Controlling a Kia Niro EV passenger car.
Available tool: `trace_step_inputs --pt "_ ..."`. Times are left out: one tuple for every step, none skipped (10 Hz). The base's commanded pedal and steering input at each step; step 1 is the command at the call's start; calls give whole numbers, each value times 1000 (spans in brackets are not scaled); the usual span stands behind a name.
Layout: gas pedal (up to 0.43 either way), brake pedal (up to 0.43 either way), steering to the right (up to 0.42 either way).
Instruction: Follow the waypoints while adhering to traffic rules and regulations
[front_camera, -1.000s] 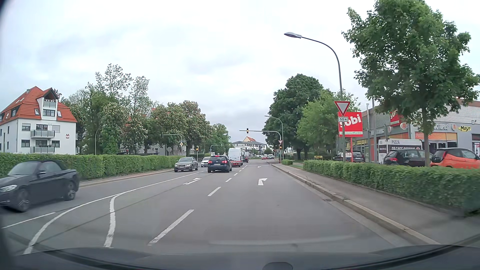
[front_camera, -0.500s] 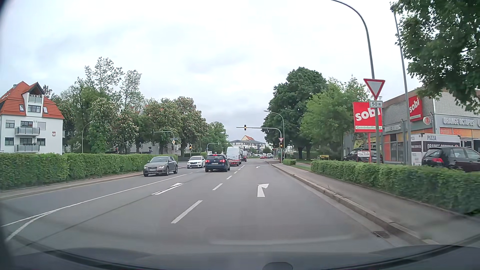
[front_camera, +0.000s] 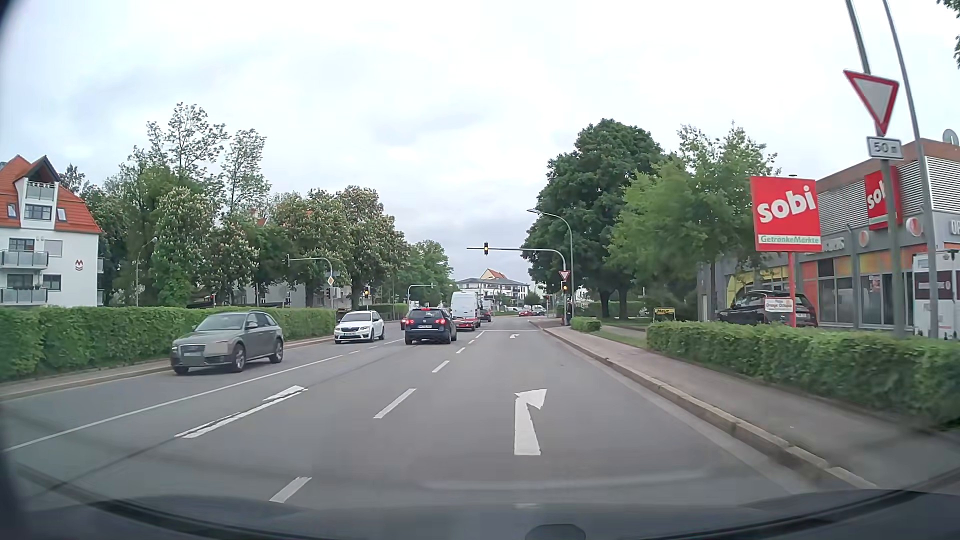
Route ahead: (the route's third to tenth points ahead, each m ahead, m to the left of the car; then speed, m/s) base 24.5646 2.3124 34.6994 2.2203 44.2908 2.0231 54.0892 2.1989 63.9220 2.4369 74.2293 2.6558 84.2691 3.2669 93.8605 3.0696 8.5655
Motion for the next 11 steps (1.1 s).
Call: trace_step_inputs --pt "0 0 2" --pt "0 0 2" --pt "0 0 2" --pt "0 0 2" --pt "0 0 2" --pt "0 0 2" --pt "0 0 2" --pt "0 6 2" --pt "0 18 2" --pt "0 37 2" --pt "0 55 2"
